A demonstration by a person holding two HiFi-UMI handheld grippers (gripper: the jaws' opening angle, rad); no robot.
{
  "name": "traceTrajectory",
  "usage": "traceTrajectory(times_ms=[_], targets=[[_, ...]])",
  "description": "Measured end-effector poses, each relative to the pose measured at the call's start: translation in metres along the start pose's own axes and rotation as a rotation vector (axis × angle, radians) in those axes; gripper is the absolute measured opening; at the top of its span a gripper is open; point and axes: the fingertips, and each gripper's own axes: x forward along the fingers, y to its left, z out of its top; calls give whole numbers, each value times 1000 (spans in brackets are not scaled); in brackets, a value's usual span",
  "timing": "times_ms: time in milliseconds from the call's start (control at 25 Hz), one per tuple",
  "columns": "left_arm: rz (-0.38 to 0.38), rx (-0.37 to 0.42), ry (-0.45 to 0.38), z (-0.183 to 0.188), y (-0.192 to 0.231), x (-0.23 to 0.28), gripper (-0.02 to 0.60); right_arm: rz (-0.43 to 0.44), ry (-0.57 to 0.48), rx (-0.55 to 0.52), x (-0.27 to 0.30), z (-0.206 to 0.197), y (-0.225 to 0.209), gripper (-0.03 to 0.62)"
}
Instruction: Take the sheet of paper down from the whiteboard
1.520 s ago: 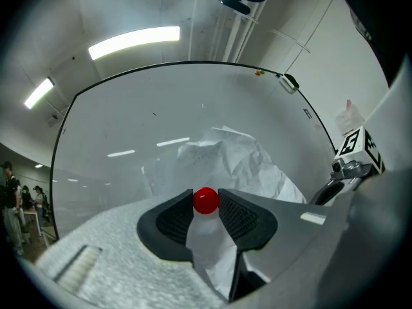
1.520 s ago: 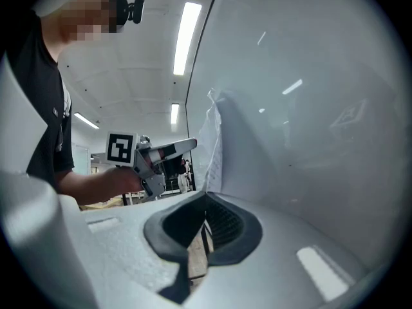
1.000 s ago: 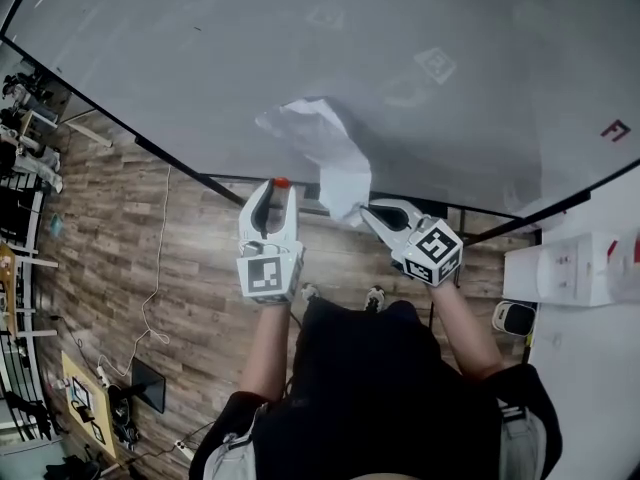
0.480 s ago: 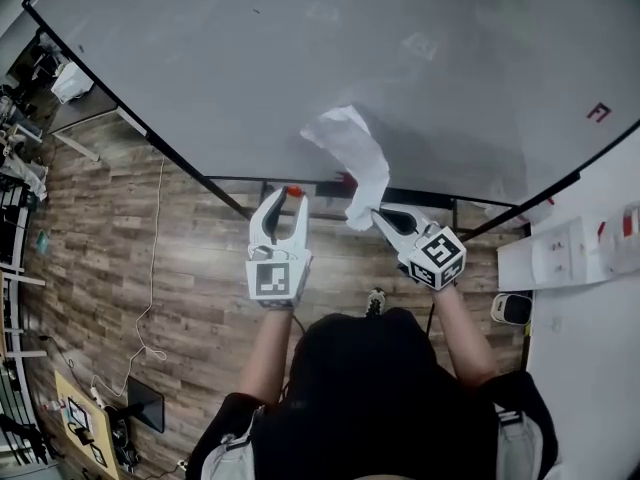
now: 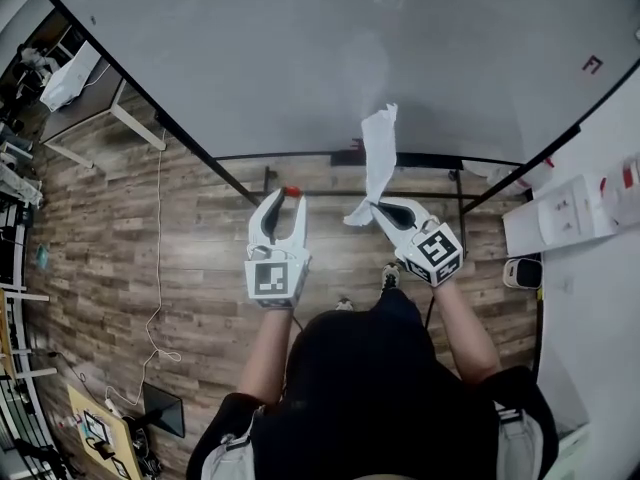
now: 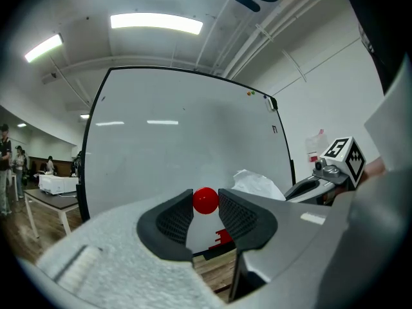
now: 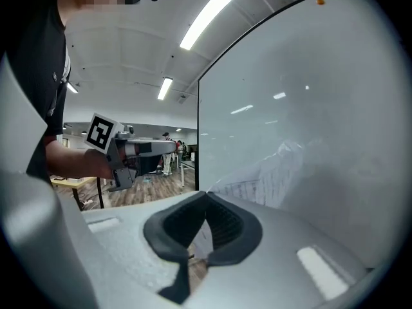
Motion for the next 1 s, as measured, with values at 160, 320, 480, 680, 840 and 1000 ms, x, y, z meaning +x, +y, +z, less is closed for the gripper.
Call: traceTrajectory(times_ms=[160,320,480,680,840,1000], targets=[[-5,-12,-7,-6,9,-24,132,-11,10,-5,1,-6,27,3],[-5,-24,-3,-10,16,-44,132,-17,18,1,3,-8,45,3],[7,-23,-11,-12,28,-57,132,-10,20,-14,11,-5,58,3],[23,-25,-15,-11,33,-61,132,-2,49,-43,20,-7,62,4],[32,-34,-12,-11,37,-66,132,16,52,-55,26,-3,68,3],[32,-36,-9,-15,35,-64,132,20,58,-65,26,-6,68,3]])
